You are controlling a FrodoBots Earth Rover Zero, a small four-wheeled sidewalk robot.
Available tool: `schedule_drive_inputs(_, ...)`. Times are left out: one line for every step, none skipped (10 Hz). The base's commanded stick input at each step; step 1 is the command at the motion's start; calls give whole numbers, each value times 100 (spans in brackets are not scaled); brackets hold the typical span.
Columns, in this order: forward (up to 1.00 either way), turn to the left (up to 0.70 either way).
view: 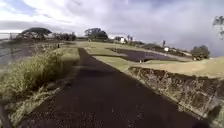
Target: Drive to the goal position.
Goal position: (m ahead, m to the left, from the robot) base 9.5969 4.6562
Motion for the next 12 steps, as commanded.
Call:
schedule_drive_inputs(50, 0)
schedule_drive_inputs(50, 0)
schedule_drive_inputs(50, 8)
schedule_drive_inputs(50, 50)
schedule_drive_inputs(50, 50)
schedule_drive_inputs(50, 50)
schedule_drive_inputs(50, 42)
schedule_drive_inputs(50, 0)
schedule_drive_inputs(50, 0)
schedule_drive_inputs(50, 0)
schedule_drive_inputs(50, 0)
schedule_drive_inputs(50, 0)
